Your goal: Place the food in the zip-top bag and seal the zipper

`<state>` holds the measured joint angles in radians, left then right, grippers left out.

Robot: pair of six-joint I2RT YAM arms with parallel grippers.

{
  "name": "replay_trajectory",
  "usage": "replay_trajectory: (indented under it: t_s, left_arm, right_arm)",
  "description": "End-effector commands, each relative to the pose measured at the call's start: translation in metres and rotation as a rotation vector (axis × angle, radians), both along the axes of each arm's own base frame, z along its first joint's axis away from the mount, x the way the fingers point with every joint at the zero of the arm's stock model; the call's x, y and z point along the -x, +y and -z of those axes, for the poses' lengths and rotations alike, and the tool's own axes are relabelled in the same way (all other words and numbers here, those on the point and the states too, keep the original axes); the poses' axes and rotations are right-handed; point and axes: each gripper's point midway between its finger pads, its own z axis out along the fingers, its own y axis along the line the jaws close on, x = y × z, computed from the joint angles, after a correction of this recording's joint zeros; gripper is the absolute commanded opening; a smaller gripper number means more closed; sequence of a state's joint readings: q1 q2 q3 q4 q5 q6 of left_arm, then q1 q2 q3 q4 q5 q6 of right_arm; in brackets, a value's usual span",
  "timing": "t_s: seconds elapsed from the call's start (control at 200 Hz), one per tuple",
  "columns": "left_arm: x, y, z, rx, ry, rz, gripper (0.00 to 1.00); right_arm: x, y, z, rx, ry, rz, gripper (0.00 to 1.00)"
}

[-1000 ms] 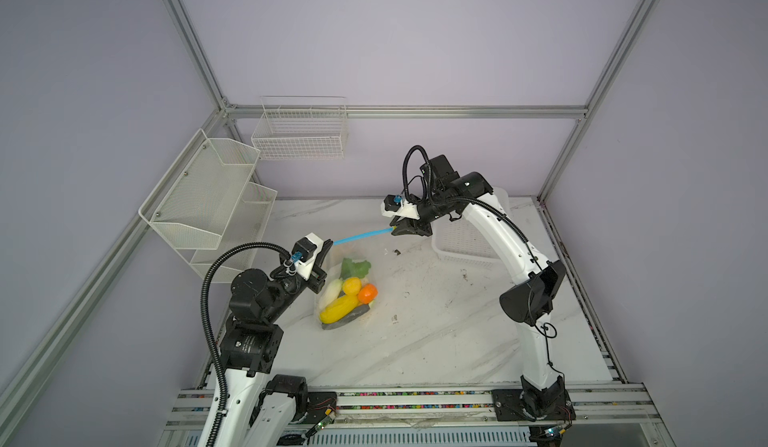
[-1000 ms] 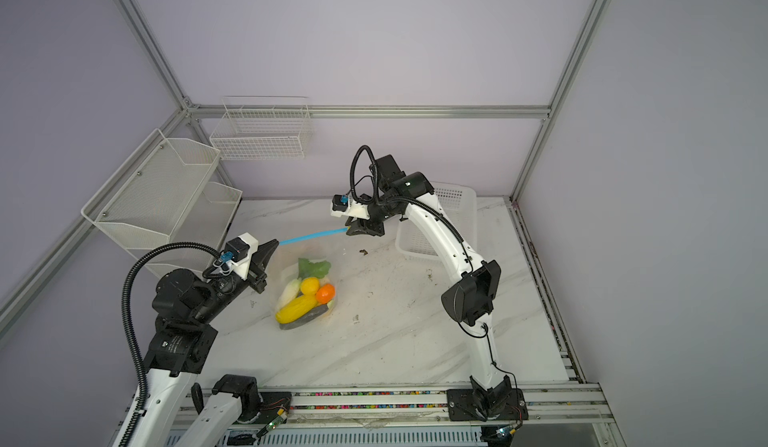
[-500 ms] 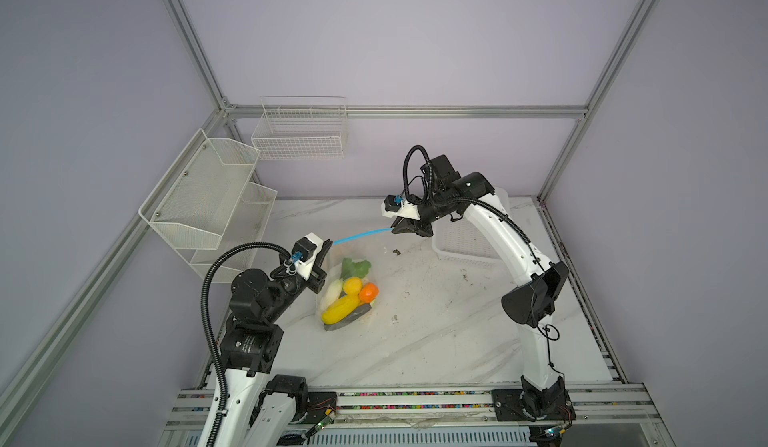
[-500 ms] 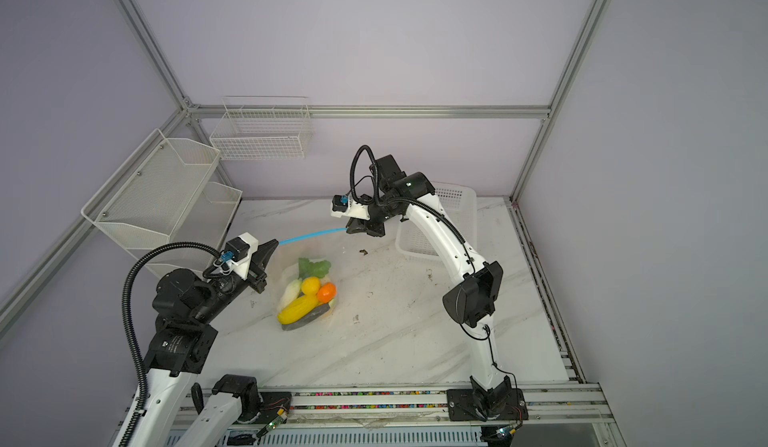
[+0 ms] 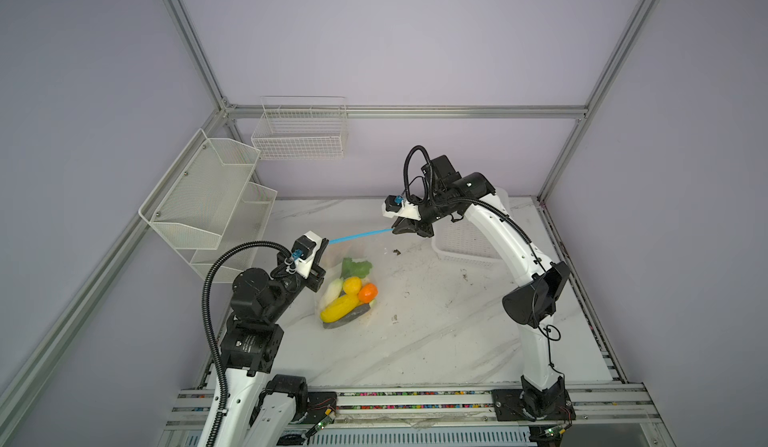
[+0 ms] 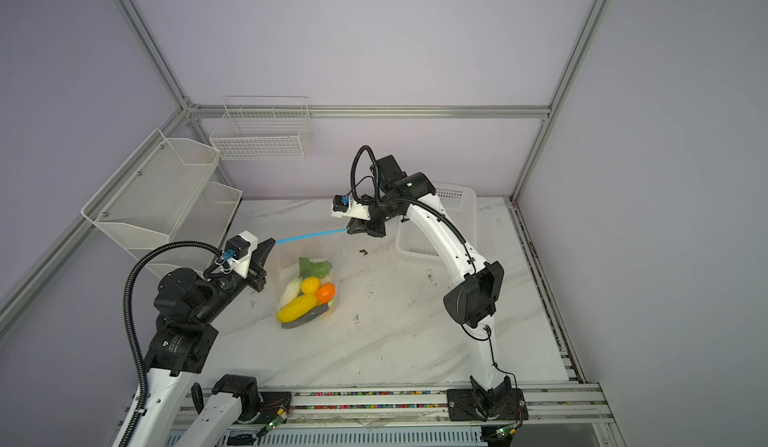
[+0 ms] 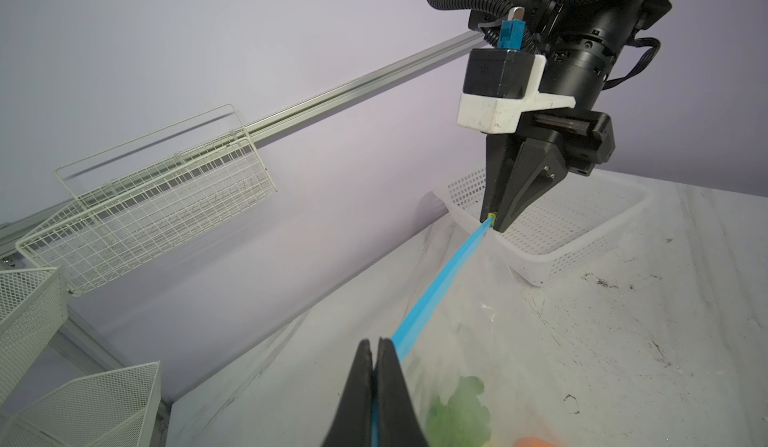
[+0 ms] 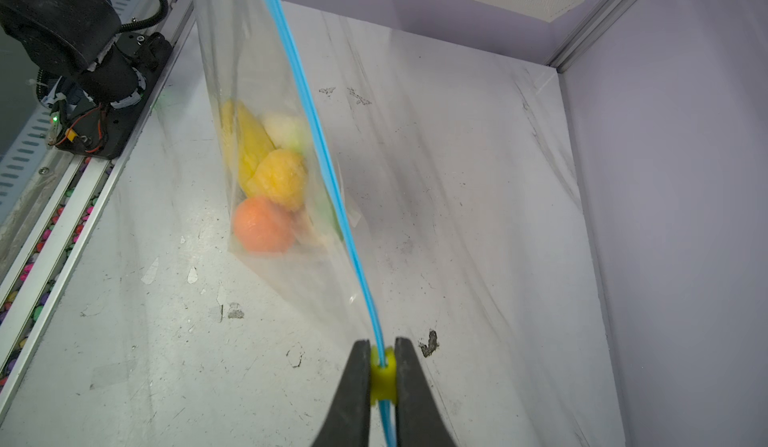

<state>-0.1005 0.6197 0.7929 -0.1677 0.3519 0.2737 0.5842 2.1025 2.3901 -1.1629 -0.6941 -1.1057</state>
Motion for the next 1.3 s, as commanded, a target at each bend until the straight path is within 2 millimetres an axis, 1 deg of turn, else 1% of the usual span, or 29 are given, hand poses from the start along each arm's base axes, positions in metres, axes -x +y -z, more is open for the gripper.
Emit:
replay_trajectory:
  t_s: [0.0, 0.415, 0.52, 0.675, 0.735, 0.835, 0.935, 1.005, 1.1, 1.11, 1.135, 1.21, 1.295]
  left_arm:
    - [0.000, 0.010, -0.014, -0.018, -0.060, -0.057, 0.00]
    - [-0.003, 0.014, -0.012, -0.019, -0.055, -0.083, 0.00]
    - [-0.004, 0.013, -0.012, -0.017, -0.054, -0.081, 0.00]
    - [-0.004, 0.010, -0.014, -0.007, -0.052, -0.064, 0.00]
    - [-0.003, 0.009, -0.016, 0.005, -0.047, -0.054, 0.00]
    - [0.001, 0.005, -0.019, 0.029, -0.024, -0.025, 0.00]
    - [0.007, 0.002, -0.022, 0.049, -0.019, -0.005, 0.00]
    - [0.013, 0.001, -0.026, 0.063, -0.024, 0.006, 0.00]
    - [0.022, -0.002, -0.030, 0.077, -0.024, 0.022, 0.00]
    - [0.023, -0.003, -0.030, 0.077, -0.023, 0.026, 0.00]
    - [0.025, -0.004, -0.031, 0.079, -0.018, 0.031, 0.00]
    - [0.033, -0.007, -0.033, 0.087, -0.001, 0.044, 0.00]
    - [0.043, -0.009, -0.035, 0.105, 0.015, 0.051, 0.00]
  right_arm:
    - [-0.002, -0.017, -0.007, 0.020, -0.013, 0.040, 0.13]
    - [-0.009, -0.025, -0.007, 0.028, -0.017, 0.073, 0.14]
    - [-0.009, -0.024, -0.008, 0.020, -0.011, 0.078, 0.14]
    - [-0.006, -0.021, -0.015, -0.009, 0.005, 0.080, 0.14]
    - [-0.003, -0.019, -0.021, -0.027, 0.014, 0.080, 0.14]
    - [0.003, -0.014, -0.031, -0.067, 0.047, 0.093, 0.10]
    - [0.012, -0.009, -0.033, -0.073, 0.082, 0.113, 0.06]
    - [0.023, -0.007, -0.037, -0.077, 0.097, 0.130, 0.04]
    - [0.044, -0.003, -0.043, -0.090, 0.103, 0.155, 0.02]
    - [0.045, -0.002, -0.048, -0.106, 0.088, 0.158, 0.02]
    - [0.050, 0.000, -0.051, -0.121, 0.083, 0.170, 0.01]
    - [0.071, 0.001, -0.064, -0.165, 0.068, 0.189, 0.00]
    - [0.094, 0.001, -0.073, -0.205, 0.060, 0.212, 0.00]
